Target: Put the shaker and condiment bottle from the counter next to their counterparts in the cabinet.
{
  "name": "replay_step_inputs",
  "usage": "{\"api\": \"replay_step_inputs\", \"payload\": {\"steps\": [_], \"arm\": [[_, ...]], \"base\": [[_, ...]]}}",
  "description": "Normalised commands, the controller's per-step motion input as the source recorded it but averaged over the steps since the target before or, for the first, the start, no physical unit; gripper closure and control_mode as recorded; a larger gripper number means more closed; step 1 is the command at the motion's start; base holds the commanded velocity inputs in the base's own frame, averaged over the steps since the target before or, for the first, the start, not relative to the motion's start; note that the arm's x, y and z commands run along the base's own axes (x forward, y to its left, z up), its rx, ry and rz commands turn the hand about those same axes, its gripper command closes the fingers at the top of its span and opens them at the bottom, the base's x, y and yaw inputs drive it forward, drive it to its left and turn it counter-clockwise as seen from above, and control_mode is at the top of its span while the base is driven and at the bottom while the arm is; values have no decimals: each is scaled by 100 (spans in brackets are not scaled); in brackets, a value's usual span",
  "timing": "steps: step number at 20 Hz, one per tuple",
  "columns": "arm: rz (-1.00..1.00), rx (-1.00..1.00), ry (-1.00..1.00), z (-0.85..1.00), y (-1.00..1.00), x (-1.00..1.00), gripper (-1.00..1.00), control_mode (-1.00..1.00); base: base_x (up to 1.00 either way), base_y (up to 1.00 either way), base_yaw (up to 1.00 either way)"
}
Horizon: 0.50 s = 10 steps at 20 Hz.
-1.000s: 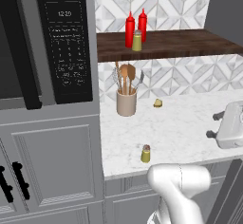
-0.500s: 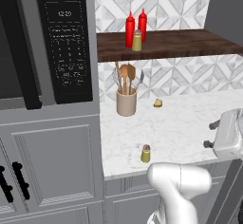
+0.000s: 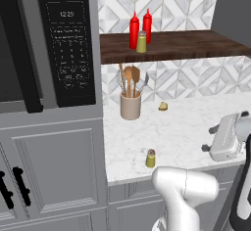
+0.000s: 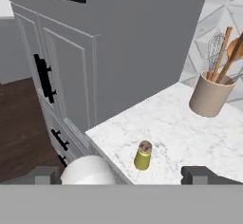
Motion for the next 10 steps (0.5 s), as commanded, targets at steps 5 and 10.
{"api": "replay_step_inputs", "payload": {"steps": [5,10], "arm": [[-15,1,-8,-94,32,6,-100,-100],[-5,3,-17,-85,43,42,-100,-100]], "base": [[0,0,0],[0,0,0]]}}
